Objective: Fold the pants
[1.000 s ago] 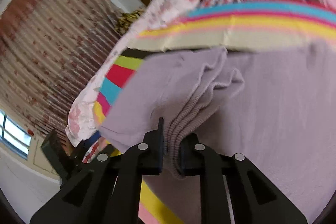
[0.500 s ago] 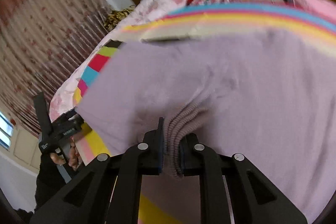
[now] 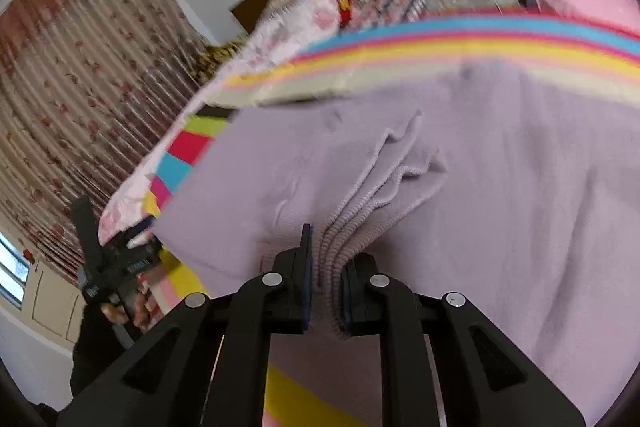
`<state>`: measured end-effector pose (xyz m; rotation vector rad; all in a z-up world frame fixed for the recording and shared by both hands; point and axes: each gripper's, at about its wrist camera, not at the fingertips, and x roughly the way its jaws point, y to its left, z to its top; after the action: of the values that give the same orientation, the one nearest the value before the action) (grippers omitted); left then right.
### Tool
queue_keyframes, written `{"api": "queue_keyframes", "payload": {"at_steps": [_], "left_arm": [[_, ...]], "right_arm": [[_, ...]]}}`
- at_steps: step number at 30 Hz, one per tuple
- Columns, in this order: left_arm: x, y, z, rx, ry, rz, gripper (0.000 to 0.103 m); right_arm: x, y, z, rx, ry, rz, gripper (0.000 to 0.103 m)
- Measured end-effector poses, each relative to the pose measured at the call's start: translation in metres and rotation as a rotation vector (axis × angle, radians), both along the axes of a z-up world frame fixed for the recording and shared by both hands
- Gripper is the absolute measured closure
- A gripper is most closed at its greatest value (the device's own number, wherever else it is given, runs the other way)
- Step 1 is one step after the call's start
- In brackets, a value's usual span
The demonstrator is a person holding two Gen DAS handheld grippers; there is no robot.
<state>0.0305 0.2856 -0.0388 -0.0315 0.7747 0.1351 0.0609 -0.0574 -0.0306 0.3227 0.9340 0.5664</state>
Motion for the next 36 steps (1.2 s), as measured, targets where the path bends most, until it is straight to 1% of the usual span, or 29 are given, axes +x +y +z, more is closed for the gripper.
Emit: {"api": "queue_keyframes", "payload": {"at_steps": [1, 2, 3, 6, 7, 9, 10, 12, 13, 14, 15, 17, 19, 20, 21, 22, 23, 24, 25, 26, 28, 29, 30, 31, 32, 33, 34, 35, 36], "left_arm": [[0.0, 0.002, -0.002, -0.013, 0.003, 0.004, 0.001], [0.0, 0.003, -0.002, -0.025, 0.005, 0.009, 0.001], [-0.001, 0.002, -0.001, -0.023, 0.008, 0.01, 0.001], [-0.001, -0.003, 0.002, 0.024, 0.01, 0.001, 0.001], [-0.001, -0.006, 0.002, 0.041, 0.014, 0.0, 0.001], [0.001, -0.005, 0.001, 0.034, 0.021, 0.0, 0.001], [0.002, -0.003, 0.0, 0.017, 0.026, 0.001, 0.001], [0.0, -0.002, -0.001, 0.005, 0.034, 0.001, 0.001], [-0.002, -0.003, 0.001, 0.009, 0.042, -0.015, 0.002], [-0.006, -0.004, 0.003, 0.026, 0.05, -0.038, 0.002], [-0.01, -0.006, 0.005, 0.047, 0.056, -0.055, 0.002], [-0.024, -0.007, 0.014, 0.1, 0.088, -0.1, 0.002], [-0.039, -0.003, 0.028, 0.146, 0.089, -0.1, 0.002], [-0.044, 0.001, 0.041, 0.124, 0.059, -0.092, 0.002], [-0.046, 0.003, 0.055, 0.076, 0.015, -0.086, 0.002], [-0.045, 0.003, 0.069, 0.006, -0.036, -0.086, 0.002], [-0.04, 0.0, 0.083, -0.093, -0.092, -0.11, 0.002], [-0.036, -0.004, 0.09, -0.143, -0.114, -0.135, 0.002], [-0.022, -0.016, 0.097, -0.207, -0.131, -0.185, 0.002], [-0.007, -0.03, 0.099, -0.23, -0.126, -0.219, 0.002], [0.023, -0.058, 0.09, -0.216, -0.058, -0.259, 0.002], [0.036, -0.069, 0.081, -0.207, -0.009, -0.275, 0.002], [0.051, -0.079, 0.064, -0.198, 0.062, -0.279, 0.002], [0.058, -0.081, 0.051, -0.195, 0.109, -0.27, 0.002], [0.063, -0.081, 0.037, -0.19, 0.148, -0.262, 0.002], [0.064, -0.081, 0.028, -0.182, 0.164, -0.266, 0.002], [0.06, -0.084, 0.026, -0.147, 0.138, -0.287, 0.002], [0.058, -0.085, 0.027, -0.128, 0.155, -0.292, 0.002], [0.058, -0.085, 0.032, -0.132, 0.17, -0.279, 0.002]], "right_arm": [[0.002, -0.001, -0.012, 0.007, 0.037, -0.006, 0.089], [0.001, -0.005, -0.013, 0.026, 0.045, -0.013, 0.089], [-0.001, -0.006, -0.01, 0.034, 0.039, -0.016, 0.089], [-0.009, -0.006, 0.007, 0.015, -0.027, -0.022, 0.089], [-0.009, -0.007, 0.009, 0.015, -0.023, -0.017, 0.089], [-0.006, -0.008, -0.001, 0.015, 0.015, -0.012, 0.089], [-0.003, -0.008, -0.013, 0.01, 0.054, -0.01, 0.089], [-0.002, -0.014, -0.02, 0.055, 0.078, -0.019, 0.089], [-0.002, -0.015, -0.017, 0.044, 0.082, -0.016, 0.085], [-0.004, -0.015, -0.012, 0.001, 0.063, -0.002, 0.074], [-0.007, -0.016, -0.007, -0.042, 0.045, -0.002, 0.058], [-0.017, -0.027, 0.004, -0.103, -0.013, -0.022, 0.045], [-0.025, -0.039, 0.016, -0.156, -0.079, -0.046, 0.045], [-0.026, -0.04, 0.02, -0.188, -0.106, -0.054, 0.045], [-0.025, -0.039, 0.023, -0.209, -0.127, -0.054, 0.045], [-0.021, -0.034, 0.026, -0.219, -0.146, -0.044, 0.045], [-0.019, -0.028, 0.028, -0.219, -0.153, -0.033, 0.045], [-0.017, -0.018, 0.031, -0.22, -0.165, -0.013, 0.045], [-0.014, -0.003, 0.033, -0.23, -0.188, 0.023, 0.045], [-0.013, 0.007, 0.034, -0.245, -0.201, 0.047, 0.045], [-0.011, 0.031, 0.032, -0.294, -0.204, 0.101, 0.045], [-0.011, 0.042, 0.029, -0.316, -0.203, 0.137, 0.045], [-0.012, 0.049, 0.021, -0.339, -0.191, 0.17, 0.045], [-0.012, 0.053, 0.016, -0.355, -0.172, 0.183, 0.045], [-0.011, 0.052, 0.003, -0.376, -0.14, 0.199, 0.045], [-0.013, 0.048, 0.001, -0.36, -0.159, 0.205, 0.045], [-0.015, 0.044, 0.0, -0.344, -0.17, 0.215, 0.045], [-0.013, 0.04, 0.002, -0.328, -0.157, 0.221, 0.045], [-0.011, 0.037, 0.005, -0.318, -0.136, 0.223, 0.045]]}}
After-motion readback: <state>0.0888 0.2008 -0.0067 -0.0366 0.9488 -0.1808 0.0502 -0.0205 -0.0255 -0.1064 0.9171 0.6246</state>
